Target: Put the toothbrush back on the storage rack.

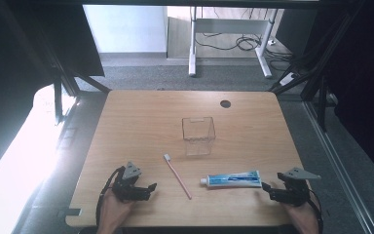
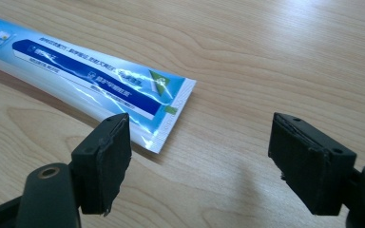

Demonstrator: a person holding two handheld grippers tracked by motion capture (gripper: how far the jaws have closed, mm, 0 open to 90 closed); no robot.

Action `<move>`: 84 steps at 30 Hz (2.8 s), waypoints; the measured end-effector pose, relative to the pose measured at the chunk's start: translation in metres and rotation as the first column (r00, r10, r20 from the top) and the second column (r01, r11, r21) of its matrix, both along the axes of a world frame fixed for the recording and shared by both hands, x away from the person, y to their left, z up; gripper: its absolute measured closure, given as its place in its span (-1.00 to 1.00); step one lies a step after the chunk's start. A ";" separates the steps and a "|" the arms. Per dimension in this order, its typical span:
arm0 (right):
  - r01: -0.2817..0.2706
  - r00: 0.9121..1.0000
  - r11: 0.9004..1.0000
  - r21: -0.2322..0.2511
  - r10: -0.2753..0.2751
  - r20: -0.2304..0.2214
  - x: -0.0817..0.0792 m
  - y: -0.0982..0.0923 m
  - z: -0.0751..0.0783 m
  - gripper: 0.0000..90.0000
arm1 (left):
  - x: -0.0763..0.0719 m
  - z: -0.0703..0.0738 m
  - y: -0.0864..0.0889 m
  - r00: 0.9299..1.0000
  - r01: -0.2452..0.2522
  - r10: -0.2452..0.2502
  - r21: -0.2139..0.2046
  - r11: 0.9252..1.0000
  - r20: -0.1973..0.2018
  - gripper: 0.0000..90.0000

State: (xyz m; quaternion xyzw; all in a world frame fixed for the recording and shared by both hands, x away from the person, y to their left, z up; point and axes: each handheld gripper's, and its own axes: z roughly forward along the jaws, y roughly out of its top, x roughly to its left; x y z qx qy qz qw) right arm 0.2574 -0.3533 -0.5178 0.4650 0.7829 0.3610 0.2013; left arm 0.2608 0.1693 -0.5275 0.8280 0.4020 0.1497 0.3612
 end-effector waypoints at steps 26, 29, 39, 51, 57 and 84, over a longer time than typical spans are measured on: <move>-0.027 1.000 1.000 0.004 0.027 0.003 -0.001 0.002 0.000 -0.54 | -0.002 0.006 -0.014 0.999 0.035 -0.034 0.040 0.999 -0.025 -0.67; -0.027 1.000 1.000 0.003 0.027 0.004 -0.001 0.002 0.000 -0.54 | -0.003 0.008 -0.016 0.999 0.039 -0.038 0.052 0.998 -0.019 -0.54; -0.023 1.000 1.000 0.000 0.023 0.009 -0.001 0.000 0.001 -0.54 | -0.007 0.013 -0.015 0.999 0.051 -0.051 0.046 0.998 -0.005 0.01; -0.031 0.999 1.000 -0.001 0.031 0.006 -0.001 0.002 0.000 -0.54 | -0.003 0.017 -0.023 0.996 0.088 -0.088 0.016 0.996 -0.029 0.70; -0.038 0.999 0.999 0.000 0.038 0.008 -0.001 0.003 0.000 -0.57 | -0.001 0.020 -0.029 0.992 0.124 -0.123 0.018 0.992 -0.034 0.98; -0.051 0.998 0.998 -0.023 0.051 -0.023 0.002 0.006 -0.006 -0.97 | 0.018 0.024 -0.076 0.969 0.243 -0.241 0.022 0.970 -0.060 0.99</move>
